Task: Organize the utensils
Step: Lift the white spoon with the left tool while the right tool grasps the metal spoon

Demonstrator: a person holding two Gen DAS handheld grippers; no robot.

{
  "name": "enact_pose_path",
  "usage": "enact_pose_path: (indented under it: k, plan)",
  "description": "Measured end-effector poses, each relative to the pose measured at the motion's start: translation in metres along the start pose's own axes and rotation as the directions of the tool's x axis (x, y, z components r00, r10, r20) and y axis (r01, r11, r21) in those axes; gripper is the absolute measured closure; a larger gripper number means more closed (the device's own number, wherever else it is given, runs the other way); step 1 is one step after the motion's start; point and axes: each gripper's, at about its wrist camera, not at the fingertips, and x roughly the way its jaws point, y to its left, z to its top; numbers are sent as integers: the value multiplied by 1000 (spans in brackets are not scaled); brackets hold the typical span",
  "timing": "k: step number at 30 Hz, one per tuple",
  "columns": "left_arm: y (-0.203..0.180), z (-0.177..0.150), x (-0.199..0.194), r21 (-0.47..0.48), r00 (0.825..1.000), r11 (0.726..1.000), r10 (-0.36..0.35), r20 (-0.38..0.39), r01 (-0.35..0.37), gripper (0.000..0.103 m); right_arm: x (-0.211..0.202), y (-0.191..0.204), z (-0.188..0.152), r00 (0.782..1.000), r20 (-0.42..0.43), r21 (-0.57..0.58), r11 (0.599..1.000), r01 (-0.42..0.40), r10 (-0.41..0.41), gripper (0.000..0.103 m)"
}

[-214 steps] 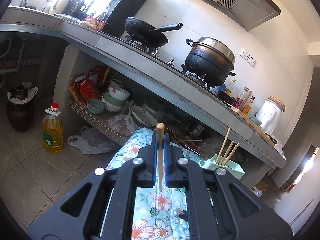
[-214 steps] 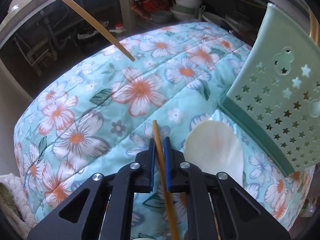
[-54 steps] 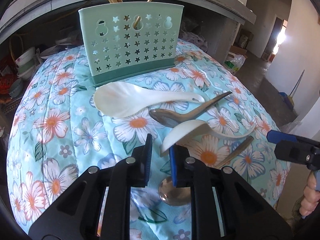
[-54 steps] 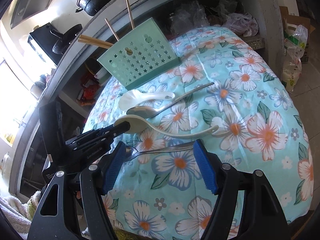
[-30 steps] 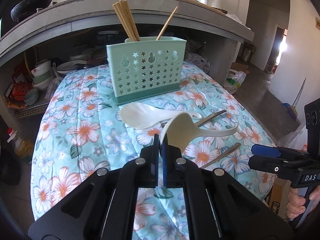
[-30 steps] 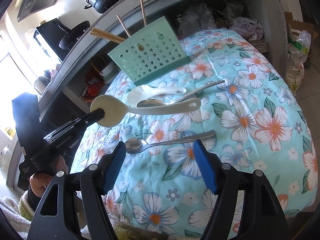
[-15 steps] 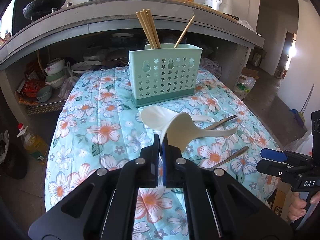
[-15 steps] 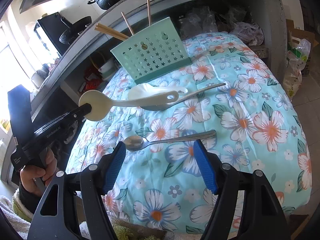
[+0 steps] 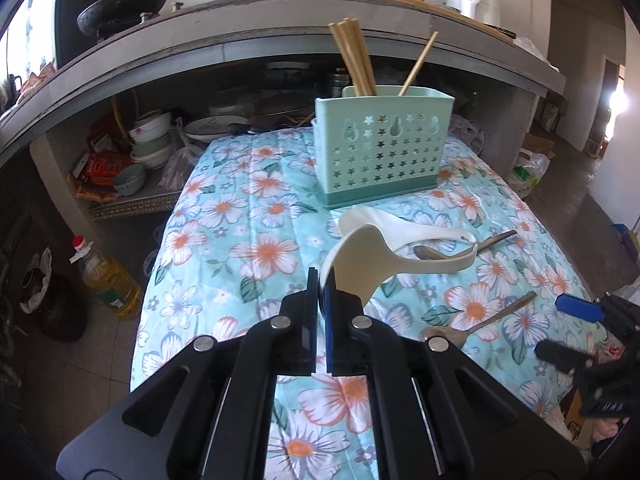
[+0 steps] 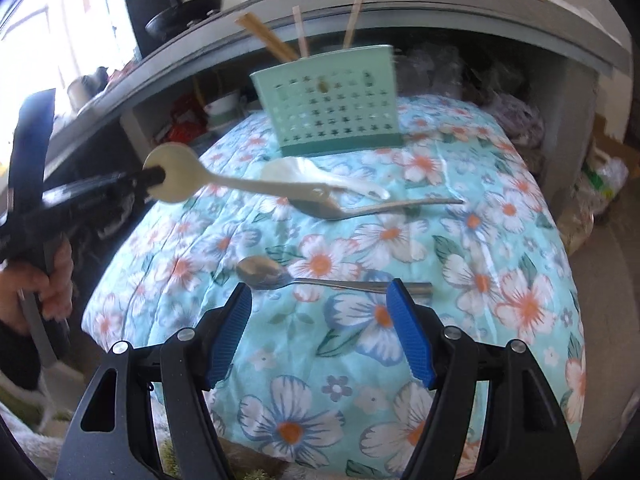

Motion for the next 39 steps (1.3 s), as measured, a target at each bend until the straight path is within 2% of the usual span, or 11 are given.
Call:
enact_pose_path:
  k: [3,8,12,18,28,39]
  plan:
    - [8,-2,5,-25,1000,1000,9,-21,-9,102,13,19,0,1000,-28,-85,996,-10,7,36]
    - [15,-4,11,-31,999,999,25,-37,-26,102,38,49,-2,997,-72,-228,973,24,-41,47]
    - [17,-5,17,-38,998,999,33,-50,-35,102,56,70,-1,991,-87,-346,936,66,-102,54]
    - [21,-4,25,-55,997,998,32,-74,-36,102,74,92,-3,981,-84,-459,881,116,-173,65]
    - [21,-2,28,-53,995,997,46,-83,-50,102,86,105,-9,967,-65,-519,836,178,-246,83]
    - [21,-2,29,-54,995,997,47,-84,-52,102,95,107,-14,955,-55,-534,817,219,-292,89]
